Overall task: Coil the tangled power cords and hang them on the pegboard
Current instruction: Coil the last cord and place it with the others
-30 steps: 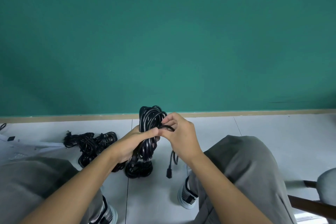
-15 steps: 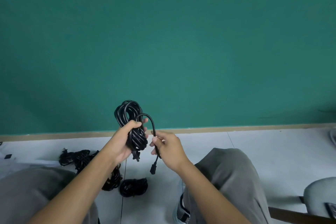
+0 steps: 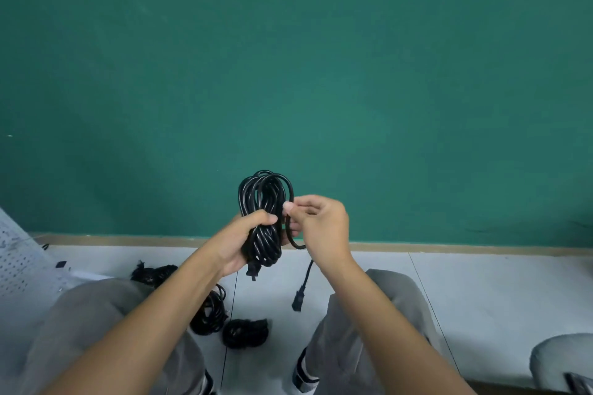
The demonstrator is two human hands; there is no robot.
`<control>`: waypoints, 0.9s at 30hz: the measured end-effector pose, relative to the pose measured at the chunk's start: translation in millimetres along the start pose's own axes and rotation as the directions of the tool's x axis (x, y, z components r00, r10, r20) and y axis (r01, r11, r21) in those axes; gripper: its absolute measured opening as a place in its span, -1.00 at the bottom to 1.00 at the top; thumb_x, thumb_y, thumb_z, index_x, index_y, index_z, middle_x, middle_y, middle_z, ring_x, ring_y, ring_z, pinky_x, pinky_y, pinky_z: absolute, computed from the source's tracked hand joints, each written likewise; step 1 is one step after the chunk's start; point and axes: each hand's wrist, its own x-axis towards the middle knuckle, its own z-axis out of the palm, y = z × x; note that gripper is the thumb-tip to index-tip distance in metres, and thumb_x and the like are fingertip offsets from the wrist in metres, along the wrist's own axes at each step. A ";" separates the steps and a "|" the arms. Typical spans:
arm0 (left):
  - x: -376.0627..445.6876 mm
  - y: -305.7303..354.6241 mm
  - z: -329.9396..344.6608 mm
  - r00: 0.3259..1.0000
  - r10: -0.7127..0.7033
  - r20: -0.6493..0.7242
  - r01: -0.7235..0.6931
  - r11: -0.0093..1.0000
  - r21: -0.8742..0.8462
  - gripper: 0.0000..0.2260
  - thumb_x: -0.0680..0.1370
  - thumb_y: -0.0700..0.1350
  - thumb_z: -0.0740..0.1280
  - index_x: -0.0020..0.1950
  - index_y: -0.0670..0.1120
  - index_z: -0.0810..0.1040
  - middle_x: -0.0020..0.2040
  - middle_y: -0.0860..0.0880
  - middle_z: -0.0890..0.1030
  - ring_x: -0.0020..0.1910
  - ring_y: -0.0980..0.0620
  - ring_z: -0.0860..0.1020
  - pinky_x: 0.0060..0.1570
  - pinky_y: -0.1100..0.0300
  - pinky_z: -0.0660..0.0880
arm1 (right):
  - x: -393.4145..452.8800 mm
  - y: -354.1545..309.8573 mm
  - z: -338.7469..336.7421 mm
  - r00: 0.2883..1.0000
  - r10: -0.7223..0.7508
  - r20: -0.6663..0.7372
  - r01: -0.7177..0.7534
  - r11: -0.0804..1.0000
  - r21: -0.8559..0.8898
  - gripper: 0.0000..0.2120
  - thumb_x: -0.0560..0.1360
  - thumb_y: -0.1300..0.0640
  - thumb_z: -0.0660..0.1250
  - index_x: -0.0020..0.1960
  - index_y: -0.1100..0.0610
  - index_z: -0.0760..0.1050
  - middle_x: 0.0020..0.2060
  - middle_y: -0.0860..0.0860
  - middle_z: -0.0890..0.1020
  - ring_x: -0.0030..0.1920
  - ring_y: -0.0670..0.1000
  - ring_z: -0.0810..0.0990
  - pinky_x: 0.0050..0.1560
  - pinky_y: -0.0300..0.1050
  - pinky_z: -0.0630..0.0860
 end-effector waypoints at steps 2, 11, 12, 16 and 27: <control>-5.6 5.5 6.7 0.999 0.009 0.054 -0.010 1.000 0.013 -0.61 0.45 -0.18 0.35 0.26 -0.26 0.60 0.19 -0.30 0.67 0.11 -0.18 0.70 -0.03 0.12 0.64 | -3.8 -12.1 -1.5 0.999 0.026 -0.019 -0.025 0.997 0.066 -0.91 0.47 0.22 0.55 -0.16 0.12 0.66 -0.31 0.09 0.69 -0.35 0.02 0.69 -0.38 -0.11 0.62; -21.6 19.2 26.4 0.999 0.034 0.040 -0.033 0.999 -0.027 -0.79 0.44 -0.02 0.35 -0.07 -0.15 0.53 -0.24 -0.04 0.57 -0.19 -0.04 0.60 -0.37 0.21 0.50 | -8.2 -24.4 -6.0 0.999 -0.052 -0.010 0.052 0.998 0.016 -0.76 0.49 0.09 0.55 0.02 0.13 0.52 -0.06 0.05 0.63 -0.17 -0.06 0.60 -0.18 -0.32 0.51; -22.2 18.9 29.6 0.998 0.053 0.033 -0.051 0.997 -0.052 -0.80 0.46 -0.01 0.36 -0.10 -0.14 0.54 -0.26 -0.04 0.56 -0.24 -0.02 0.59 -0.37 0.21 0.50 | -12.0 -18.7 -4.7 0.997 -0.057 0.054 0.056 0.998 0.025 -0.83 0.56 0.07 0.47 0.03 0.13 0.53 -0.07 0.08 0.65 -0.18 -0.04 0.62 -0.15 -0.24 0.56; -22.7 27.3 36.3 0.983 0.140 -0.117 -0.164 0.960 -0.226 -0.71 0.63 0.04 0.34 -0.19 -0.12 0.52 -0.27 -0.06 0.54 -0.32 -0.03 0.58 -0.16 0.08 0.60 | -37.9 -4.2 -2.4 0.978 -0.078 0.194 0.087 0.995 -0.037 -0.66 0.73 -0.04 0.14 0.10 0.08 0.64 -0.04 -0.10 0.73 -0.12 -0.06 0.69 0.00 -0.12 0.63; -37.4 34.7 12.2 0.933 0.213 -0.289 -0.143 0.959 0.245 -0.69 0.52 0.16 0.49 -0.08 -0.06 0.53 -0.32 -0.02 0.56 -0.32 -0.02 0.55 -0.23 0.12 0.54 | -41.4 -32.7 -30.6 0.927 -0.173 0.332 0.340 0.761 -0.553 -0.83 0.61 0.21 0.36 0.14 0.11 0.69 -0.04 -0.07 0.71 -0.07 -0.12 0.61 0.00 -0.46 0.46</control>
